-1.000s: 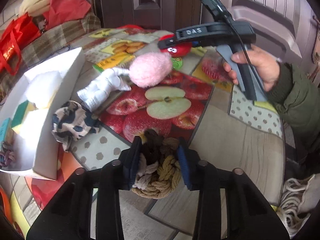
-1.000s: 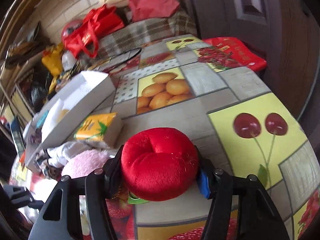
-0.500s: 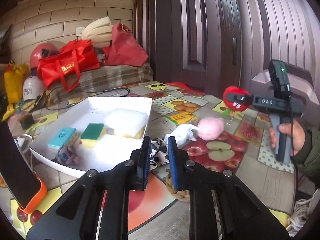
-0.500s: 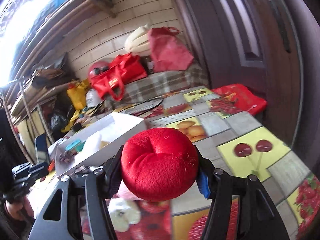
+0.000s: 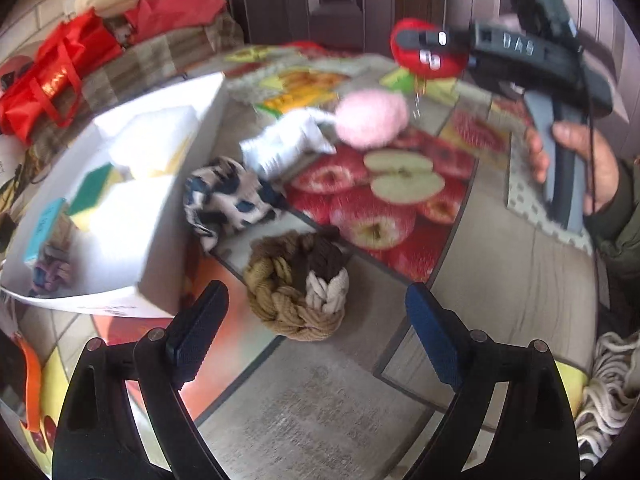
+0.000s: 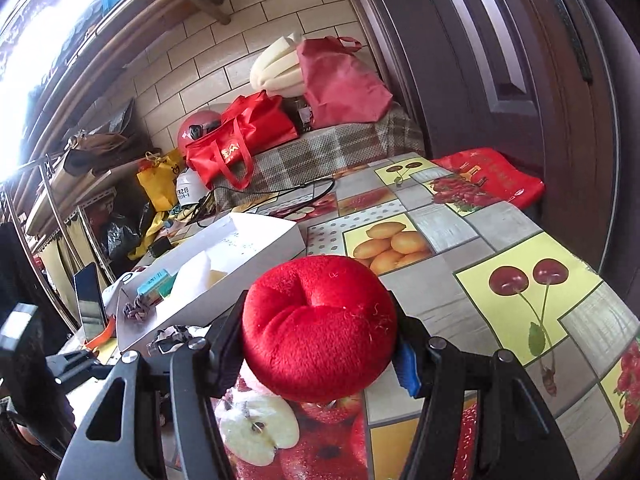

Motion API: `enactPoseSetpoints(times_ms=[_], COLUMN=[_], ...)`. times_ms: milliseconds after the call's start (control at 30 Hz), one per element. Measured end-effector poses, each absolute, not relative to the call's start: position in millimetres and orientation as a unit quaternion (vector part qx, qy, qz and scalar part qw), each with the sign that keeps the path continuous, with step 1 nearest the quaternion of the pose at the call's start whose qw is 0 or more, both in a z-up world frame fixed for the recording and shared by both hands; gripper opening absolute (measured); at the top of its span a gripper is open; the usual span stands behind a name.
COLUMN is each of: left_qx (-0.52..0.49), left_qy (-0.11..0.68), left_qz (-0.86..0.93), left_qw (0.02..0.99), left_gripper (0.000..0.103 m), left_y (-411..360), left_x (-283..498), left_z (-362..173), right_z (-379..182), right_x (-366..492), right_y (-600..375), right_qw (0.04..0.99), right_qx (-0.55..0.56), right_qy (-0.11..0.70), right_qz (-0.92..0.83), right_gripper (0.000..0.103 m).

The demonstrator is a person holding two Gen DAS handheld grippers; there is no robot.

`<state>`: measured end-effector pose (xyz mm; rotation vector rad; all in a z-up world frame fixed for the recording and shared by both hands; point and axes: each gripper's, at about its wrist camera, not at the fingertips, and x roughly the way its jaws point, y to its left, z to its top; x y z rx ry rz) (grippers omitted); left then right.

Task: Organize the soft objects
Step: 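Carry the rope toy and red apple over the tray and release both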

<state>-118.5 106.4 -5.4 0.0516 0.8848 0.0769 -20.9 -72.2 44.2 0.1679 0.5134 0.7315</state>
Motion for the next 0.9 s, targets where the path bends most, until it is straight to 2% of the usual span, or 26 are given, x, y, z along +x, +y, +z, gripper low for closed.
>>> enactPoseSetpoints(times_ms=[33,100,133,233,367,467,600,900], left_qx=[0.029,0.024,0.019,0.024,0.041,0.002,-0.069,-0.055], left_qy=[0.434,0.425,0.42,0.385,0.218,0.142,0.147,0.151], left_qz=[0.039,0.034,0.03,0.047,0.118,0.207,0.251,0.298], left_qw=[0.9,0.904,0.907,0.921,0.968,0.968,0.954,0.941], left_gripper=[0.09,0.06,0.034,0.034,0.034,0.035,0.035,0.035], left_y=[105,105,106,106,117,149,194,232], left_x=[-116,-115,-116,-125,-169,-190,-187,-159], left_z=[-8,-6,-4,7,42,52,50,49], right_z=[44,44,44,46,53,55,55,52], right_x=[-21,-21,-21,-25,-40,-51,-59,-85], right_y=[-72,-73,-73,-73,-69,-52,-21,63], right_qw=[0.898,0.899,0.899,0.901,0.907,0.907,0.899,0.86], right_qx=[0.081,0.077,0.075,0.071,0.064,0.041,-0.001,-0.061], right_qy=[0.248,0.246,0.245,0.236,0.2,0.185,0.185,0.184], right_qz=[0.353,0.354,0.354,0.356,0.365,0.377,0.396,0.472], right_gripper=[0.062,0.062,0.062,0.062,0.062,0.062,0.062,0.061])
